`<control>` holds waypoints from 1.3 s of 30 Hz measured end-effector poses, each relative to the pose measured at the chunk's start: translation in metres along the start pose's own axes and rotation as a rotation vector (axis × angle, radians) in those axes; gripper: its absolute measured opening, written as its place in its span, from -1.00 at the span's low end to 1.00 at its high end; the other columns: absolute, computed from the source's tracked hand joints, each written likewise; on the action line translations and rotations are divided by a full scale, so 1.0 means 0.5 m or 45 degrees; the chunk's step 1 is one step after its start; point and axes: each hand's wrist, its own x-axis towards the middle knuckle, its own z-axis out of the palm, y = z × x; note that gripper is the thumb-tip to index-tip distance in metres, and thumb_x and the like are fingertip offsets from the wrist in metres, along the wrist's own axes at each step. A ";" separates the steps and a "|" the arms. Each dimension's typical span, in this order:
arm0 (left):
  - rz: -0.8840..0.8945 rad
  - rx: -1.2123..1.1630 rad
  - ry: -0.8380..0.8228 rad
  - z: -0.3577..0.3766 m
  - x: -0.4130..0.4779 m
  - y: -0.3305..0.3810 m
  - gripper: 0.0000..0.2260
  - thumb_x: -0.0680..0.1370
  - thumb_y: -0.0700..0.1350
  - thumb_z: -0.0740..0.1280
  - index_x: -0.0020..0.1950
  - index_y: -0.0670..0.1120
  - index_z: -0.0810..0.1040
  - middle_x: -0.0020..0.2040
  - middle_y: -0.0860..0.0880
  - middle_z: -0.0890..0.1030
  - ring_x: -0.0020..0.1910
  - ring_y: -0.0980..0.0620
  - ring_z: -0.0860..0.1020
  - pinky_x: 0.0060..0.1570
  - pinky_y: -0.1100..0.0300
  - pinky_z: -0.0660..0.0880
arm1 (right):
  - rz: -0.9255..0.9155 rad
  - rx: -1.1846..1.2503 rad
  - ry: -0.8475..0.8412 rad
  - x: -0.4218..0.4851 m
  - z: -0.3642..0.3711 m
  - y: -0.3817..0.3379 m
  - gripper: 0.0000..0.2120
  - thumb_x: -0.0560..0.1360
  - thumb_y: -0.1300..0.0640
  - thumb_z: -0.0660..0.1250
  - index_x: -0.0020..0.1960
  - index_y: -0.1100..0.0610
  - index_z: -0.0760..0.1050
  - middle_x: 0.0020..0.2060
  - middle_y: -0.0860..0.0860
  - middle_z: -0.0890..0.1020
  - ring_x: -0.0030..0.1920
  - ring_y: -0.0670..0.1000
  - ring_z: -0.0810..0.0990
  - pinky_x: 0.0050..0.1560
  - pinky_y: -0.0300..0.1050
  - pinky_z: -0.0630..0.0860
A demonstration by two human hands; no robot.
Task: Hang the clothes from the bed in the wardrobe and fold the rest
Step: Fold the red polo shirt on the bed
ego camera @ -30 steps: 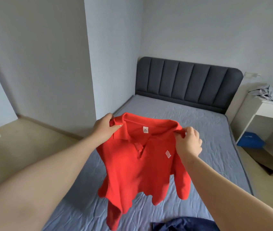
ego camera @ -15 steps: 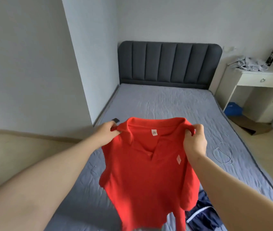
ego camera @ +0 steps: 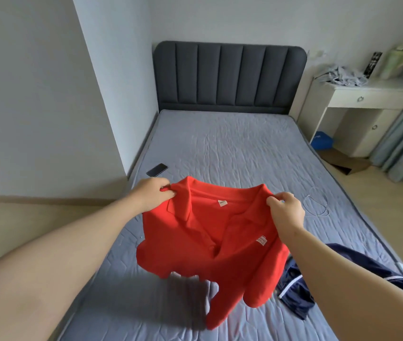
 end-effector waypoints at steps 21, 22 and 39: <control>-0.307 0.067 -0.217 0.125 0.145 -0.072 -0.87 0.50 -0.02 0.32 -0.17 -0.06 0.52 -0.16 -0.08 0.58 -0.08 -0.08 0.53 -0.17 0.15 0.38 | 0.151 -0.352 -0.248 0.169 0.124 0.101 -0.78 0.44 0.11 0.26 -0.36 0.15 0.41 -0.45 0.01 0.46 -0.35 0.04 0.42 -0.38 -0.14 0.24; -0.344 0.113 -0.226 0.167 0.162 -0.089 -0.85 0.50 0.00 0.30 -0.17 -0.06 0.51 -0.14 -0.10 0.59 -0.06 -0.11 0.55 -0.16 0.14 0.37 | 0.175 -0.401 -0.274 0.185 0.147 0.137 -0.79 0.45 0.11 0.25 -0.34 0.14 0.41 -0.42 0.01 0.47 -0.28 0.08 0.45 -0.33 -0.12 0.26; -0.593 -0.101 -0.251 0.604 0.408 -0.238 -0.32 0.50 -0.15 0.35 0.51 -0.05 0.04 0.42 -0.13 0.34 0.34 -0.13 0.39 0.26 0.11 0.30 | 0.223 -0.166 -0.575 0.419 0.456 0.456 -0.43 0.47 0.17 0.27 0.45 0.04 0.22 0.29 0.02 0.45 0.27 0.06 0.45 0.25 -0.08 0.38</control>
